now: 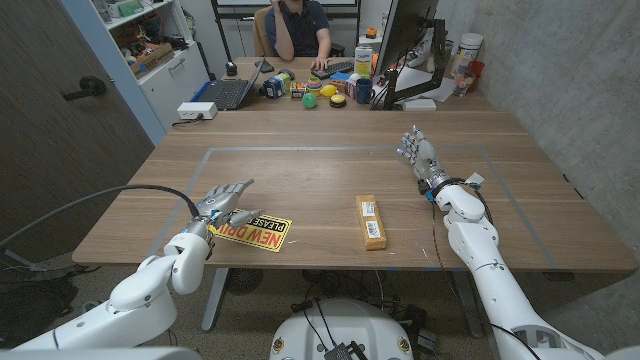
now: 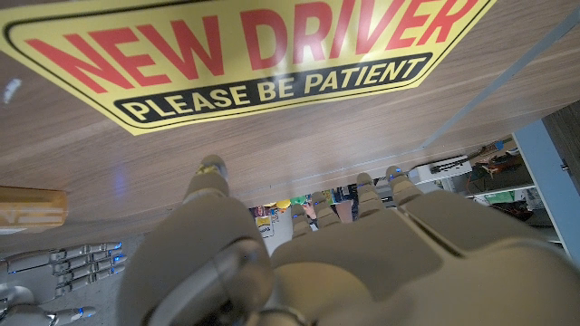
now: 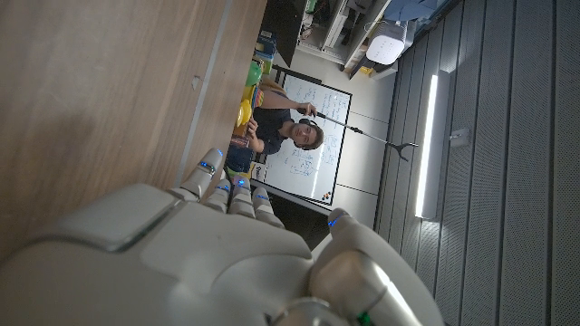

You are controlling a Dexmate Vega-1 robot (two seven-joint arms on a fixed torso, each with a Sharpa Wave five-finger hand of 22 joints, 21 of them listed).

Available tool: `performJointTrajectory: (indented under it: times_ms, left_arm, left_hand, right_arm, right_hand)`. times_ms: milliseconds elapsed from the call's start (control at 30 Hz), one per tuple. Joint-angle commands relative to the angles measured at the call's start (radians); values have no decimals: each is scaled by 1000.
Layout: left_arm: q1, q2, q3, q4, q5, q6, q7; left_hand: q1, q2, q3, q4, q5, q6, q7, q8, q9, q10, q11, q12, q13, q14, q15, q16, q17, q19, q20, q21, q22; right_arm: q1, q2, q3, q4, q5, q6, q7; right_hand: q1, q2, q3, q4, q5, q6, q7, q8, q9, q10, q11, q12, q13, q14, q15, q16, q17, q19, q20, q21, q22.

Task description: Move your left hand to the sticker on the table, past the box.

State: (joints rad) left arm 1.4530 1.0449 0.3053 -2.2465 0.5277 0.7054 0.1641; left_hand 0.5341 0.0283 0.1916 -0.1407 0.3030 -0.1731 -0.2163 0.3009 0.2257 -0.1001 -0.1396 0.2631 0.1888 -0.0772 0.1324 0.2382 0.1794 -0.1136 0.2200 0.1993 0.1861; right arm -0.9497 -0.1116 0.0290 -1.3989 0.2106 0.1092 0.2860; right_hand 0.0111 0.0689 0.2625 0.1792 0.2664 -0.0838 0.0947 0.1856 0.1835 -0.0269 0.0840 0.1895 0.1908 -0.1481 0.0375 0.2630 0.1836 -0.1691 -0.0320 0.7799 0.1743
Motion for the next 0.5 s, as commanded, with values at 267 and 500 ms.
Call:
performJointTrajectory:
  times_ms: [267, 500]
  left_arm:
    - [-29, 63, 27, -13, -54, 24, -5]
    - [-54, 81, 48, -23, -71, 52, -33]
  left_hand:
    - [18, 3, 10, -3, -4, 16, -7, 15, 4, 23, -4, 8, 2, 15, -8, 1, 2, 8, 3, 6, 3]
    - [29, 11, 16, -4, -8, 36, -7, 21, 3, 10, 1, -4, 3, 20, -5, -2, 2, 18, 3, 9, 4]
  right_arm:
    - [5, -1, 7, -12, 3, -21, -3]
    - [3, 1, 9, -10, 3, -18, -5]
  right_hand:
    - [0, 87, -6, 2, 8, -1, 4, 5, 5, 6, 5, 5, 3, -1, 6, 0, 2, -143, -9, -7, 3]
    - [0, 87, -7, 1, 9, -1, 4, 5, 5, 5, 4, 5, 3, 0, 6, -1, 2, -143, -9, -9, 3]
